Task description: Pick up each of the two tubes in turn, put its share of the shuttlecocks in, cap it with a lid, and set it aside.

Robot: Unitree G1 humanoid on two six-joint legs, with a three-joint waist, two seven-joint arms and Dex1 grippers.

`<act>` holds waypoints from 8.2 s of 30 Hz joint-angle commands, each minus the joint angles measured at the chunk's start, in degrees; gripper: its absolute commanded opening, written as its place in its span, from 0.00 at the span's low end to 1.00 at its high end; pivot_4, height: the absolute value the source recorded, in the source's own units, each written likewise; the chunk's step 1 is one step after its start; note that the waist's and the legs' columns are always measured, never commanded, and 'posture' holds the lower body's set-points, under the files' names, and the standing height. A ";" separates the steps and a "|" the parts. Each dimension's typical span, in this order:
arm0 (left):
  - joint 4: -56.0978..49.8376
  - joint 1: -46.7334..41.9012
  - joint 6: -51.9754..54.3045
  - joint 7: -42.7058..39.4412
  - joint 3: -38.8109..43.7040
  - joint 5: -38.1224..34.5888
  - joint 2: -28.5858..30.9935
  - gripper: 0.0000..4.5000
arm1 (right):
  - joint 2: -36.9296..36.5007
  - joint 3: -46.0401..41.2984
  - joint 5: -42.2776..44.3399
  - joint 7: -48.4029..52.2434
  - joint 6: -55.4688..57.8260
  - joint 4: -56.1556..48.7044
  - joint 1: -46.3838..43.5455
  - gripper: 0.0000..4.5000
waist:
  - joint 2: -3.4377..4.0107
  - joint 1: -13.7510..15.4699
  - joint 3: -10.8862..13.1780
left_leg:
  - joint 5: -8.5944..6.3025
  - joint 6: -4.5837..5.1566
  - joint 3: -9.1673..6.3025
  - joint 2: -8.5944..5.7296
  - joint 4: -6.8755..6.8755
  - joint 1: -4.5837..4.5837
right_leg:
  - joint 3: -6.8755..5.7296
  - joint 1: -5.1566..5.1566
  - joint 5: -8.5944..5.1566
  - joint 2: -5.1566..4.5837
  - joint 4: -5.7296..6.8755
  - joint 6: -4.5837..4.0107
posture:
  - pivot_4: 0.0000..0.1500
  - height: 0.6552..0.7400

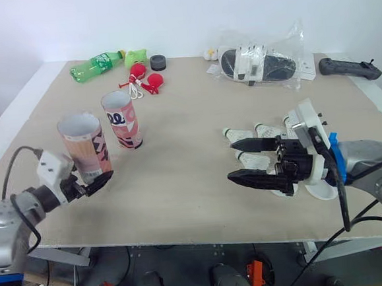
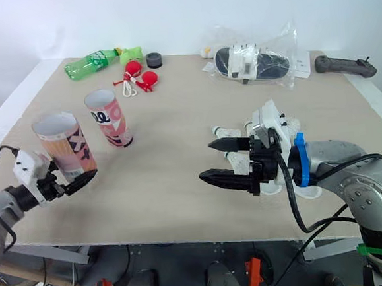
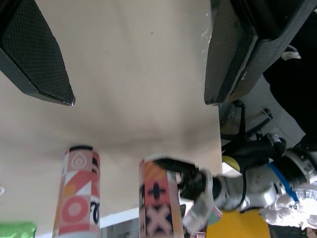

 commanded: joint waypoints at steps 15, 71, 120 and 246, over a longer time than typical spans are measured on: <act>-6.10 -26.45 19.31 -20.10 -31.77 11.69 13.18 0.88 | -5.55 -6.91 -4.94 -6.06 0.61 -5.35 14.00 1.00 | 0.11 -0.41 0.08 | -0.03 0.07 -0.08 0.02 0.07 -0.33 | -0.25 -0.09 -0.09 -0.04 -0.04 0.11 | 1.00 1.00; -1.97 -32.27 20.23 -24.95 -37.84 21.04 6.52 0.88 | 24.42 10.04 -39.80 -36.65 -13.03 1.22 16.37 0.73 | 0.33 0.10 -0.02 | 0.15 0.37 -0.22 0.03 0.46 -0.32 | -0.35 -0.03 -0.03 0.03 0.48 0.03 | 1.00 1.00; -2.32 -30.07 16.67 -20.17 -34.86 19.92 0.64 0.79 | -4.70 9.45 -16.29 6.04 -7.79 0.03 -7.64 0.00 | 0.36 0.15 0.06 | 0.20 0.45 -0.21 -0.11 0.70 -0.33 | -0.36 0.01 -0.13 -0.12 0.63 -0.08 | 1.00 1.00; 1.59 -27.28 11.60 -19.54 -33.73 20.03 -1.38 0.79 | 7.45 -1.68 -34.83 -12.02 -4.91 3.69 -5.12 0.98 | 0.67 0.10 0.21 | 0.40 0.66 -0.28 -0.15 0.17 -0.19 | -0.48 -0.04 -0.07 -0.16 0.63 -0.01 | 1.00 1.00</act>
